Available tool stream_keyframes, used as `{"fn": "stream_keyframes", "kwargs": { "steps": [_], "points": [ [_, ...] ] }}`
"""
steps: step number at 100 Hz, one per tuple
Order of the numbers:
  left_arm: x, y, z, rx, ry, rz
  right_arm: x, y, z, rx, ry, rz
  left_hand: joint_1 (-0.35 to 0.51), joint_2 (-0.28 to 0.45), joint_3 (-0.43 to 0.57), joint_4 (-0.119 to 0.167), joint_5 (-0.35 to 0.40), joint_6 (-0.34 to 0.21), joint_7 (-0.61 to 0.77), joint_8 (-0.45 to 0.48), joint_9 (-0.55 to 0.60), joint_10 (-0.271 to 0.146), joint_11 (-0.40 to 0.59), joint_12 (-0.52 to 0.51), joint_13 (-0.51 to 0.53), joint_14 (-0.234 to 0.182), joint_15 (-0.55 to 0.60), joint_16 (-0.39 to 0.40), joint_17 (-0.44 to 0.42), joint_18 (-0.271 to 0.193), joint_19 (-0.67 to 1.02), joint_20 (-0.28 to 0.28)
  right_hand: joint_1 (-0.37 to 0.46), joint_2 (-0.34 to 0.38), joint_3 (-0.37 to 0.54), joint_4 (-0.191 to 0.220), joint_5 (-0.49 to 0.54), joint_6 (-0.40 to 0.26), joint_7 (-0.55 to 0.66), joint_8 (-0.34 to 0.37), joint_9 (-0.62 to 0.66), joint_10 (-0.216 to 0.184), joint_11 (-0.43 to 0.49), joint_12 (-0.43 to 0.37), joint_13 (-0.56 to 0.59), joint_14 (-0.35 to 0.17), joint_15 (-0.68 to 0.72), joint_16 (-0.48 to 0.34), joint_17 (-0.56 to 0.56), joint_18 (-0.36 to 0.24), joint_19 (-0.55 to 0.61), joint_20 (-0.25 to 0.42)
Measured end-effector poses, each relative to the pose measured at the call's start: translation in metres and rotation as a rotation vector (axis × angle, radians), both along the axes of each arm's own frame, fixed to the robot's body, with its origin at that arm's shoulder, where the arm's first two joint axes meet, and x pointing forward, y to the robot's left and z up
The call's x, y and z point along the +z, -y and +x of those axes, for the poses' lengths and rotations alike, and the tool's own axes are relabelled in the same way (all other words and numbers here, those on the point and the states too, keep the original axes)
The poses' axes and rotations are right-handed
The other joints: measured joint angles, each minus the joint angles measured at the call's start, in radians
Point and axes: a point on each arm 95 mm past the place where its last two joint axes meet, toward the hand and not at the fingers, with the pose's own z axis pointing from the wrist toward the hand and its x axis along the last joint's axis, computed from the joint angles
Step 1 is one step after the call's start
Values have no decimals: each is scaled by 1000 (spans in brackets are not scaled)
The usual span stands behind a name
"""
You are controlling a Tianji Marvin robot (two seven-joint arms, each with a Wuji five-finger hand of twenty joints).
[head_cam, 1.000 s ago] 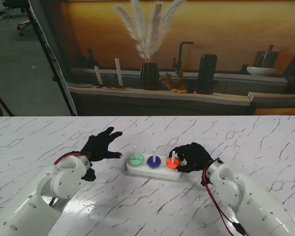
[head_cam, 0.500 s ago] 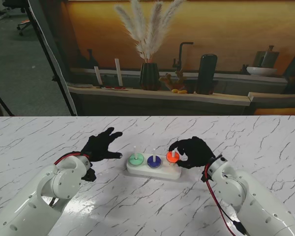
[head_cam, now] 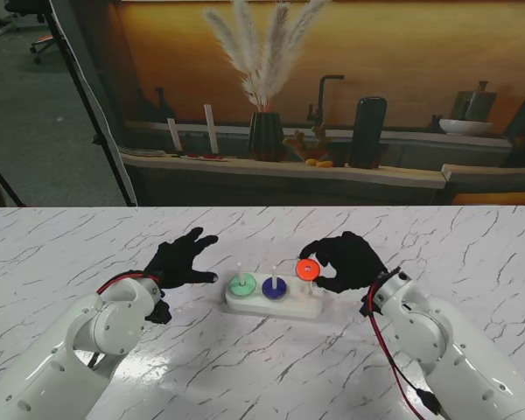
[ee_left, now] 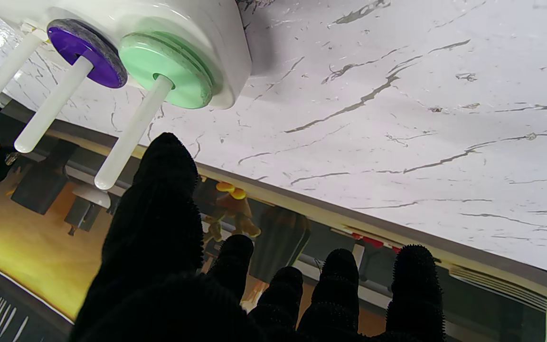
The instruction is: Move the three rings of the Hanoi Tower from the left rod to the right rod
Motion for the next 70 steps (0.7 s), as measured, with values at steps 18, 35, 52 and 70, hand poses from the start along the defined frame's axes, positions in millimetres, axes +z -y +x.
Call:
{"fn": "stream_keyframes", "kwargs": {
  "steps": [18, 35, 52, 70],
  "points": [
    [0, 0, 0, 0, 0, 0, 4, -1, 1, 7, 3, 9, 0, 0, 0, 0, 0, 0, 0, 0, 0, 0, 0, 0, 0, 0, 0, 0, 0, 0, 0, 0, 0, 0, 0, 0, 0, 0, 0, -1, 0, 0, 1, 0, 0, -1, 0, 0, 0, 0, 0, 0],
    [0, -2, 0, 6, 1, -1, 10, -3, 5, 14, 16, 15, 0, 0, 0, 0, 0, 0, 0, 0, 0, 0, 0, 0, 0, 0, 0, 0, 0, 0, 0, -1, 0, 0, 0, 0, 8, 0, 0, -13, 1, 0, 1, 0, 13, -4, 0, 0, 4, 0, 1, 0],
    [1, -7, 0, 23, 10, -2, 15, -8, 12, 24, 20, 29, 0, 0, 0, 0, 0, 0, 0, 0, 0, 0, 0, 0, 0, 0, 0, 0, 0, 0, 0, -1, 0, 0, 0, 0, 8, 0, 0, -15, 1, 0, 1, 0, 14, -7, 0, 0, 10, 0, 2, 0],
    [3, -13, -1, 48, 22, 0, 16, -16, 21, 43, 13, 38, 0, 0, 0, 0, 0, 0, 0, 0, 0, 0, 0, 0, 0, 0, 0, 0, 0, 0, 0, -1, 0, 0, 0, 0, 8, 1, 0, -23, 1, 0, 1, 0, 14, -7, 0, -2, 10, 0, 9, 0]
  ]
}}
